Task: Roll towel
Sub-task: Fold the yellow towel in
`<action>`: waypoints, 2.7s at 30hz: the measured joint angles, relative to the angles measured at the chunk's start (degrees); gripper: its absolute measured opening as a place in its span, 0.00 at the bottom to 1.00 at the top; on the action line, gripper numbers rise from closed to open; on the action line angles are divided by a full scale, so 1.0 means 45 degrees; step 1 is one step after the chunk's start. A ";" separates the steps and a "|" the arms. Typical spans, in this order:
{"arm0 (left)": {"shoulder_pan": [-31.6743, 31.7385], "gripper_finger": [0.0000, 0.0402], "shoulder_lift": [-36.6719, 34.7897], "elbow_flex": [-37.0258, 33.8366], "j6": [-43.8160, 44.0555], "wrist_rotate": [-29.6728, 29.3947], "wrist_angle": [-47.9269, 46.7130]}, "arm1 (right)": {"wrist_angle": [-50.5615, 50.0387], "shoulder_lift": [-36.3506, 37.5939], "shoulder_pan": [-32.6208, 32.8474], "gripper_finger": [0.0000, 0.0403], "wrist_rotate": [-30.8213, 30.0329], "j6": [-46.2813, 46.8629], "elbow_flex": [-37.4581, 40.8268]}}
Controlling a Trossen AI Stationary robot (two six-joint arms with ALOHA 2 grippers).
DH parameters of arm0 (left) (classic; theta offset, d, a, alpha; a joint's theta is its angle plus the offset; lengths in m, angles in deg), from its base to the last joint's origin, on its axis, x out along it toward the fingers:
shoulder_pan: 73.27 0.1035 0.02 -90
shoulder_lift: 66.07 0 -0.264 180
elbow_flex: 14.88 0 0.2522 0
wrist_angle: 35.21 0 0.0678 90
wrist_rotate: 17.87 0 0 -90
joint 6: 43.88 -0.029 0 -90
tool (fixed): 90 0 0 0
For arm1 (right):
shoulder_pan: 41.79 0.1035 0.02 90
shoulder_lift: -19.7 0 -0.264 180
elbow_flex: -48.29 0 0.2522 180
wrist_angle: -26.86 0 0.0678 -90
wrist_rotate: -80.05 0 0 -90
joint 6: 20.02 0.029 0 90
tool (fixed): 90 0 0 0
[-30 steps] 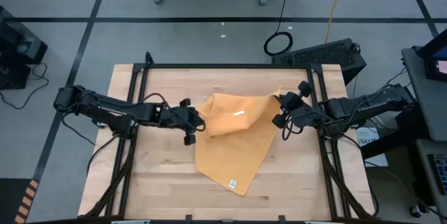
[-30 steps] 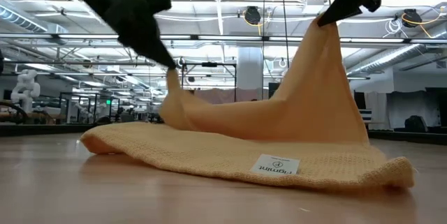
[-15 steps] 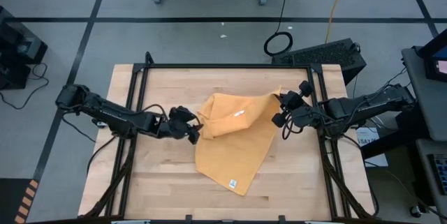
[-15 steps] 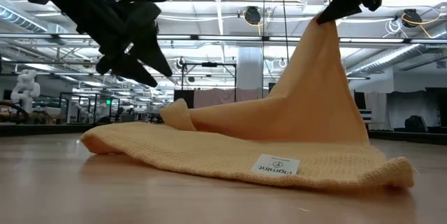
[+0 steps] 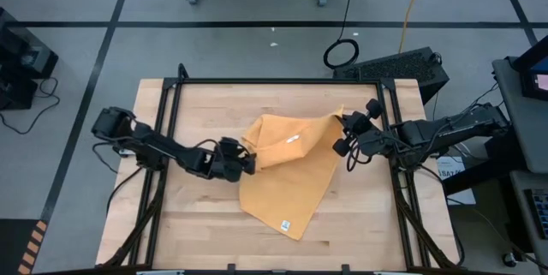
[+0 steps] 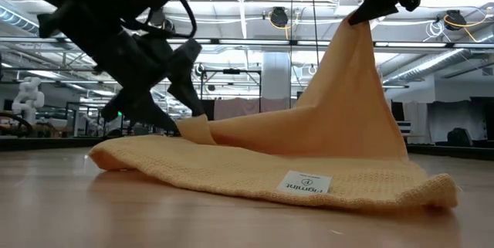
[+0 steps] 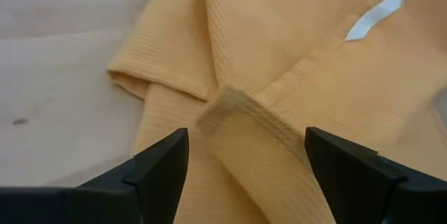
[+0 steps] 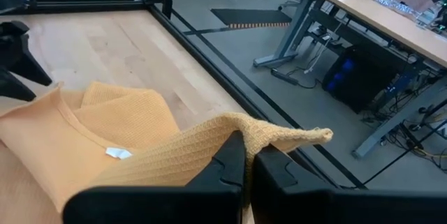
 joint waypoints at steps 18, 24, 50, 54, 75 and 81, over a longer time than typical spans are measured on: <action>0.1043 0.70 0.0662 0.1049 -0.1202 0.0899 -0.0127 | 0.0106 -0.0005 0.0004 0.00 0.0034 0.0185 0.0000; 0.1469 0.59 0.0662 0.1049 -0.1400 0.1111 -0.0675 | 0.0131 -0.0005 0.0000 0.00 0.0024 0.0175 0.0000; 0.1514 0.00 -0.2995 0.2107 -1.0892 -0.0139 -0.1334 | 0.2724 0.0051 -0.0290 0.00 -0.1953 -0.4494 -0.0524; 0.1745 0.00 -0.4494 0.2739 -1.3903 -0.0914 -0.0675 | 0.3898 0.0053 -0.0789 0.00 -0.2050 -0.6571 -0.1132; 0.3355 0.00 -0.8394 0.4394 -1.9563 0.8176 0.4108 | 0.5898 0.0655 -0.1812 0.00 0.0754 -1.0246 -0.4556; 0.3306 0.00 -0.8617 0.5450 -1.9550 0.8672 0.3959 | 0.8050 0.0618 -0.1812 0.00 0.2877 -1.1212 -0.5500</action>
